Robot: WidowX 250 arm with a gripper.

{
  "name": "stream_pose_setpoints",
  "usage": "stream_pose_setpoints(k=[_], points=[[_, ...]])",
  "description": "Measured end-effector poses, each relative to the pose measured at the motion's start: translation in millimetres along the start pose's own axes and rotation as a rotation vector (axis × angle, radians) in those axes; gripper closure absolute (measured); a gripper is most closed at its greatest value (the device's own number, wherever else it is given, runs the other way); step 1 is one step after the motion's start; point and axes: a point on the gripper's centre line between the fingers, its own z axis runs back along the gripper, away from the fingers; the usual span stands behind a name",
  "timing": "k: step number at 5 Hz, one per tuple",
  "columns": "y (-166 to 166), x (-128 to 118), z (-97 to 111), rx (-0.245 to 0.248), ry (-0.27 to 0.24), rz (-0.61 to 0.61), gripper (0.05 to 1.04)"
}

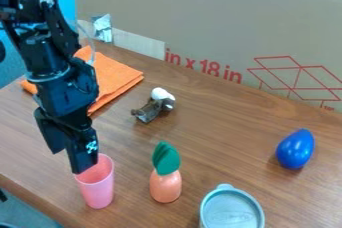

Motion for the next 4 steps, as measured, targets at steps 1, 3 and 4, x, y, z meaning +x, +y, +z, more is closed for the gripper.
stream_pose_setpoints(k=[1,3,4], points=[[-0.6,2.2,-6.6,-0.006,0.01,-0.008,0.081],[3.7,2.6,-18.5,-0.011,0.038,-0.004,0.42],[0.0,5.5,-18.0,-0.039,0.015,-0.008,0.75]])
